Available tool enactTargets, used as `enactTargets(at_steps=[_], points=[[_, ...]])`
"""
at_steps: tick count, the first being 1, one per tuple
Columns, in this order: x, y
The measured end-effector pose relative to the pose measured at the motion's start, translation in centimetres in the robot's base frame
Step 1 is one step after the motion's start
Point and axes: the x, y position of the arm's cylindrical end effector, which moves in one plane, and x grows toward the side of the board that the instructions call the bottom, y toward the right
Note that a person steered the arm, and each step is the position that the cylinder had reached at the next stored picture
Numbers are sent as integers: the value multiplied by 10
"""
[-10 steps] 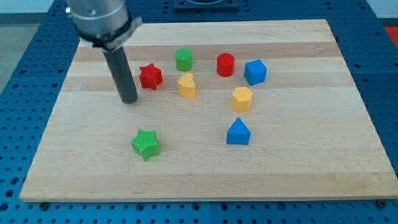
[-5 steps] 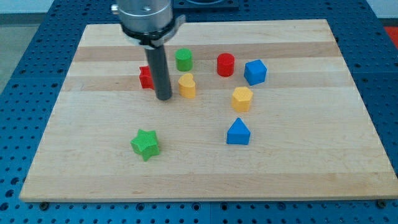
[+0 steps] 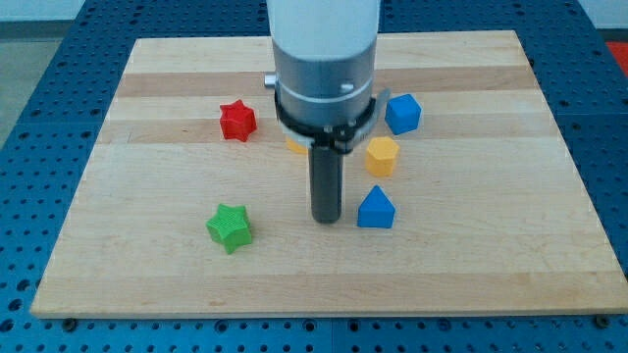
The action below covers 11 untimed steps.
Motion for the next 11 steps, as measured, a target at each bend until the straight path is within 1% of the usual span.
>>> enactTargets(at_steps=[1, 2, 3, 5, 8, 11], points=[[9, 2], [24, 50], [26, 83], [-12, 93], [-4, 85], [-8, 71]])
